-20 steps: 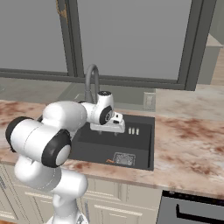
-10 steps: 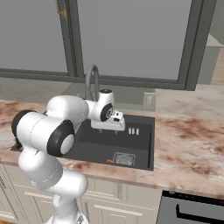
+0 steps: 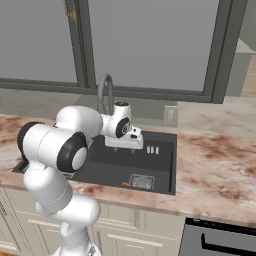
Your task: Pick up the bar soap and dish brush from the sink, and place them back in the cabinet, and close the cabinet doors.
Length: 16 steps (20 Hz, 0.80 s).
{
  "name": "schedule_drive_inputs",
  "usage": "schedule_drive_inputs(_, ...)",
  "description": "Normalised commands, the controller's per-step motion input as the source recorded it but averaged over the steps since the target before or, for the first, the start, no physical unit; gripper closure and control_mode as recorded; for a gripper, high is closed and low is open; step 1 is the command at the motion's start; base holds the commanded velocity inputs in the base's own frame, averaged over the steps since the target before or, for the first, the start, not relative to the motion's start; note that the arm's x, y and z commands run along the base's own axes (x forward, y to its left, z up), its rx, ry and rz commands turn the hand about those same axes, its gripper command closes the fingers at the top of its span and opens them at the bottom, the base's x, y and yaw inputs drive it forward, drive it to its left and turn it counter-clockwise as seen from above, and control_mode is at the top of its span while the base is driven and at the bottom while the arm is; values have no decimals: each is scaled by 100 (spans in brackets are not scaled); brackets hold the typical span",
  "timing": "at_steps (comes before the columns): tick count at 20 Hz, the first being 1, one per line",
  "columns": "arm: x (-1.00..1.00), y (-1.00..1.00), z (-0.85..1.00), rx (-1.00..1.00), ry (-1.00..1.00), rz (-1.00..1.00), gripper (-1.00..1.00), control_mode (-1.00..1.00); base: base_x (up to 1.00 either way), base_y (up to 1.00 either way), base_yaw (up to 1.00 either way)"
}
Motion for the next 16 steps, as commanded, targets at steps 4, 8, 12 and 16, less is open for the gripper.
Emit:
schedule_drive_inputs(4,8,0,-13,0,0,0,-100,-100,0,0,0)
schedule_drive_inputs(8,4,3,-20,0,0,0,-100,-100,0,0,0)
schedule_drive_inputs(12,1,6,-18,0,0,0,-100,-100,0,0,0)
schedule_drive_inputs(16,0,6,-19,0,0,0,-100,-100,0,0,0)
